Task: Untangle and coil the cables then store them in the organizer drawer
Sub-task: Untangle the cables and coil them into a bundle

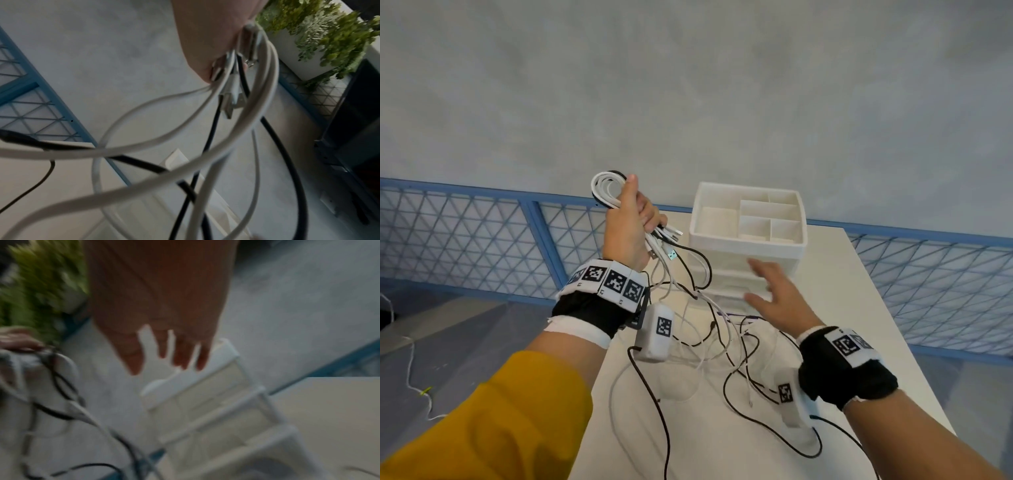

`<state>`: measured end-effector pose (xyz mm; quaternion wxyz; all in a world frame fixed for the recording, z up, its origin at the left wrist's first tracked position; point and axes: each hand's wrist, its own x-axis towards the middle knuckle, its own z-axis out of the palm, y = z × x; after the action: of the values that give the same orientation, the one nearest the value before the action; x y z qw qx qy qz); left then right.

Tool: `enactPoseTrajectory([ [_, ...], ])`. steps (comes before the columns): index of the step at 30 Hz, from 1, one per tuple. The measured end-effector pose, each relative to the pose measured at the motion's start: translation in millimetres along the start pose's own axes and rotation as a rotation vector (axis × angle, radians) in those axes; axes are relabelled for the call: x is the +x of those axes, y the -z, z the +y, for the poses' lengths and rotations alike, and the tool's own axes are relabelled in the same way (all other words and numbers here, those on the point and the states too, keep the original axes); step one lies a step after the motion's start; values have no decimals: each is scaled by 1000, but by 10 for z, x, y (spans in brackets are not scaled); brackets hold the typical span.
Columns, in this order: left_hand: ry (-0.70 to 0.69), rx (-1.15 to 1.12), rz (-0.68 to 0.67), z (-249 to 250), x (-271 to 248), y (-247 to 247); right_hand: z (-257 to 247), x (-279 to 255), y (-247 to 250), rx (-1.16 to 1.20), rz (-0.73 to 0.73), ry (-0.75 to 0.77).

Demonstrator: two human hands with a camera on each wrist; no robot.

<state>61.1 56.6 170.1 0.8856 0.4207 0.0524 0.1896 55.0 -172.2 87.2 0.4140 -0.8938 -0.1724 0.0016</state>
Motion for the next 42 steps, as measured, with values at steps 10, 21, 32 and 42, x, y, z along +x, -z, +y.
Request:
enactPoseTrajectory([
  [10,-67,-88,-67,258,-36,-83,-419,142,-300,303,-41,128],
  [21,-35,-94,-88,293,-43,-38,-477,105,30,586,-129,137],
  [32,-36,58,-246,200,-254,-306,-988,226,-221,604,-518,123],
  [42,-136,-57,-157,409,-132,-202,-632,278,-109,15,-112,231],
])
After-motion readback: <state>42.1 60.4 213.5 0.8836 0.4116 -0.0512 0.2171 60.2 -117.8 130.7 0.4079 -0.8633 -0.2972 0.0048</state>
